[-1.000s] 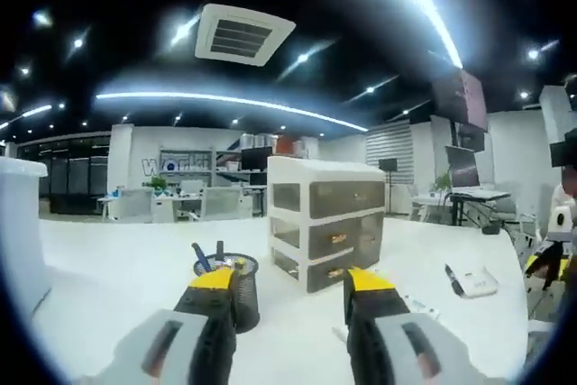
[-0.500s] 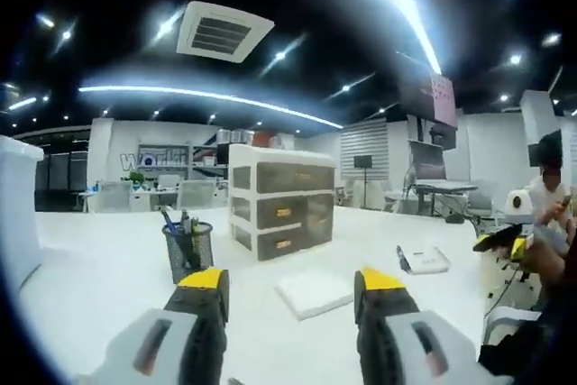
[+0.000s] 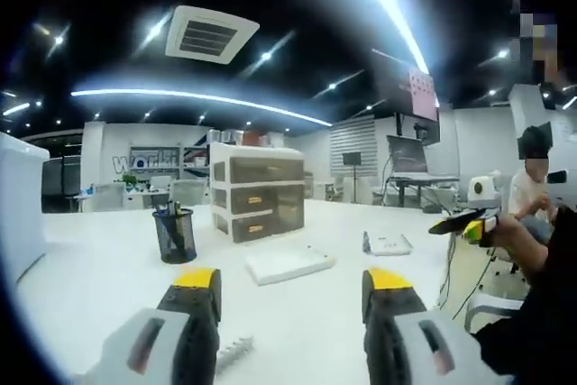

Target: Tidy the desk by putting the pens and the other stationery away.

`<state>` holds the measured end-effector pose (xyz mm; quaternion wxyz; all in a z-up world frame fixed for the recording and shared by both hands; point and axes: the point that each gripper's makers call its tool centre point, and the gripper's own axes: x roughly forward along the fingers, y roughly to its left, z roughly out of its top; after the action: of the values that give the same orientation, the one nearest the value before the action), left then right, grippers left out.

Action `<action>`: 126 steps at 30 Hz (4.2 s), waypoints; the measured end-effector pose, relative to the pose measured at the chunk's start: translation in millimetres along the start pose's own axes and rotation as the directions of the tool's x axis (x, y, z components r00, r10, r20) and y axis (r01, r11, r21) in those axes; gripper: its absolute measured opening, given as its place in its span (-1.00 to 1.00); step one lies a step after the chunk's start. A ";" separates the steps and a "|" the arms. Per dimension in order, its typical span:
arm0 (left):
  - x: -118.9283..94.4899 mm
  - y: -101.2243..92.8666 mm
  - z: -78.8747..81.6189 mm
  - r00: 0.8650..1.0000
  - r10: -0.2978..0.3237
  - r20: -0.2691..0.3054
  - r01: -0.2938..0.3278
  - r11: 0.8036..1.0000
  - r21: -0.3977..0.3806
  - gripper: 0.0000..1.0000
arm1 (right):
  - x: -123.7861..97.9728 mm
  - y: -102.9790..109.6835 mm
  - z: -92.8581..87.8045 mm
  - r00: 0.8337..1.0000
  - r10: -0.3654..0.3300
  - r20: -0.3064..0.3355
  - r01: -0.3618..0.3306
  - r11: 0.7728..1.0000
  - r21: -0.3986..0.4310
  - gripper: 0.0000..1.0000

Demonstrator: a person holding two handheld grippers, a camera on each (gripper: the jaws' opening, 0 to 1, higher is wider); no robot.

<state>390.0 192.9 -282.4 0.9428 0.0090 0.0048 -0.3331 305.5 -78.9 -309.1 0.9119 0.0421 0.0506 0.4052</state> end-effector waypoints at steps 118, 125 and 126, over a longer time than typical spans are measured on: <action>-95.4 -43.1 -55.4 0.996 0.010 -0.086 -0.012 1.000 -0.019 0.29 | 92.5 -158.7 -37.8 0.390 -0.261 -0.883 -0.660 0.590 -0.465 -0.42; -94.6 -43.4 -57.1 0.996 0.008 -0.089 -0.011 1.000 -0.024 0.29 | 96.1 -161.0 -40.7 0.363 -0.251 -0.897 -0.677 0.590 -0.439 -0.47; -94.3 -43.7 -57.2 0.996 0.008 -0.089 -0.010 1.000 -0.024 0.29 | 96.2 -161.3 -42.9 0.353 -0.244 -0.903 -0.679 0.598 -0.427 -0.49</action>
<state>289.0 219.2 -338.8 0.9432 0.0125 0.0509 -0.3281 482.7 -113.6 -376.2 0.5718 -0.5685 0.3582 0.4707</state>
